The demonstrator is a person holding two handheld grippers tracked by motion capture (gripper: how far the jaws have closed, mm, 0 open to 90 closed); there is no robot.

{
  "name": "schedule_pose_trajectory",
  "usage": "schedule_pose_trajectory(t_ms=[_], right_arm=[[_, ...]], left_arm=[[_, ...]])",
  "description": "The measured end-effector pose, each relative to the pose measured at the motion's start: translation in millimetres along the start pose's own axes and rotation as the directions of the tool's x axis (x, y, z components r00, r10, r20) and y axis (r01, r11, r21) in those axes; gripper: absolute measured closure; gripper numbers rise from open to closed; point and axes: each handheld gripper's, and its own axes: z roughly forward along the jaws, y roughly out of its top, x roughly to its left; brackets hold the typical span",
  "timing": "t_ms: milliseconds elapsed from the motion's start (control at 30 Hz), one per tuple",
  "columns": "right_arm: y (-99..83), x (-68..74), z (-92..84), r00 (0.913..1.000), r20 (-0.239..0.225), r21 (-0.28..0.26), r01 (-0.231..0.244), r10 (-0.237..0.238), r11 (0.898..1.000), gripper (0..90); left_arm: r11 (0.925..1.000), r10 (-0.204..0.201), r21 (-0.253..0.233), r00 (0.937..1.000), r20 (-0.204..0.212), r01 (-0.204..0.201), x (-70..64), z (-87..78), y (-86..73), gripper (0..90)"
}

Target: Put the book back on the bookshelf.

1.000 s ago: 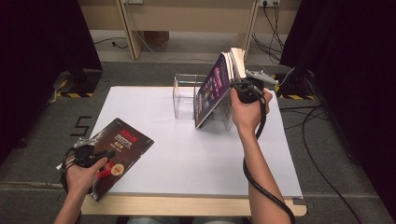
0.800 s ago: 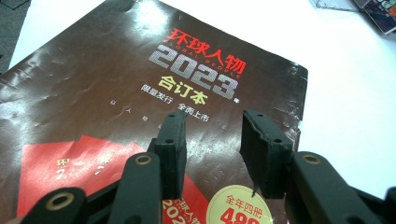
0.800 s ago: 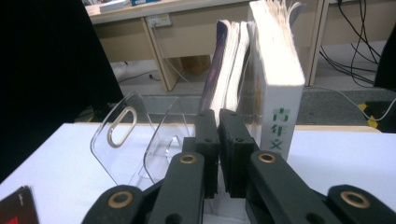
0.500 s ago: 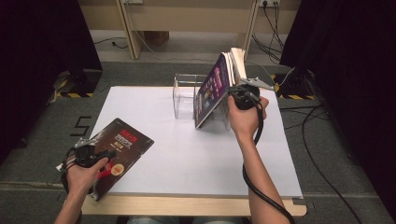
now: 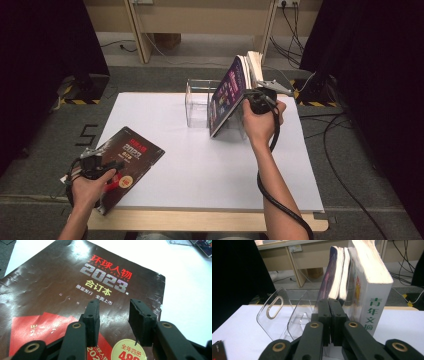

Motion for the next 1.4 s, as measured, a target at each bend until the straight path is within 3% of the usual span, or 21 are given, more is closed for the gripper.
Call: schedule_pose_trajectory(t_ms=[433, 967, 1400], right_arm=[[1.0, -2.4, 2.1, 1.0000, 0.007, -0.005, 0.001, -0.001, 1.000, 87.3], [-8.6, -2.5, -4.2, 1.0000, 0.000, -0.025, -0.003, 0.003, 1.000, 73.7], [-19.7, -3.4, -10.8, 1.0000, -0.006, -0.031, -0.008, 0.008, 0.999, 70.1]], left_arm=[[1.0000, 0.001, -0.003, 1.0000, 0.000, -0.001, 0.4, -0.8, 0.3, 59.9], [1.0000, 0.003, -0.002, 1.0000, -0.003, -0.003, 1.2, -1.2, -0.1, 59.5], [1.0000, 0.000, -0.010, 0.9999, -0.011, 0.000, 4.5, -2.7, 2.6, 59.6]])
